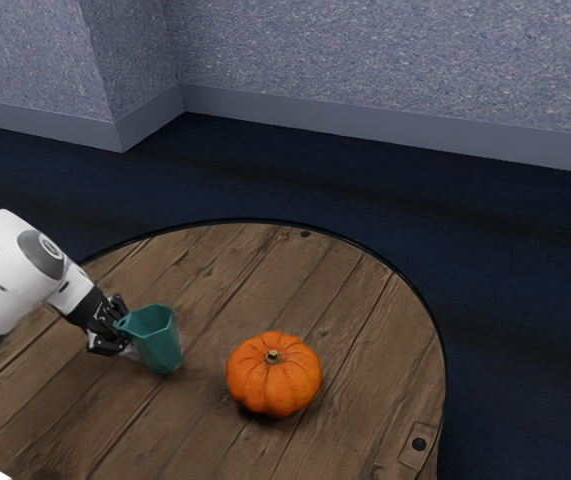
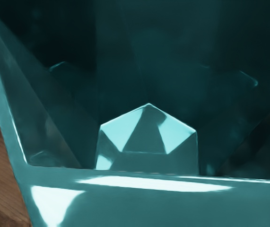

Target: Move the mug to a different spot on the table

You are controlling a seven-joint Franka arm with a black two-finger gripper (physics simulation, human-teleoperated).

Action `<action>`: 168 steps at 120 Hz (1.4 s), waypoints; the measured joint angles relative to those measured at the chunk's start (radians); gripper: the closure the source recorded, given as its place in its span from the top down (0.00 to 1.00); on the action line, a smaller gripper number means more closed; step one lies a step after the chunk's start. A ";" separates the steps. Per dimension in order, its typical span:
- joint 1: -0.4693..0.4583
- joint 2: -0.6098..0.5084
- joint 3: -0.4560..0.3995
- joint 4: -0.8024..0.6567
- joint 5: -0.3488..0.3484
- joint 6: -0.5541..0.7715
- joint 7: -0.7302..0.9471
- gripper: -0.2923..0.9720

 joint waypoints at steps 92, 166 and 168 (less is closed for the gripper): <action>-0.041 -0.061 -0.034 -0.025 0.022 0.019 -0.008 0.70; -0.032 -0.235 -0.283 0.682 0.860 -0.736 -0.845 0.77; -0.029 -0.232 -0.294 0.684 0.866 -0.751 -0.878 0.77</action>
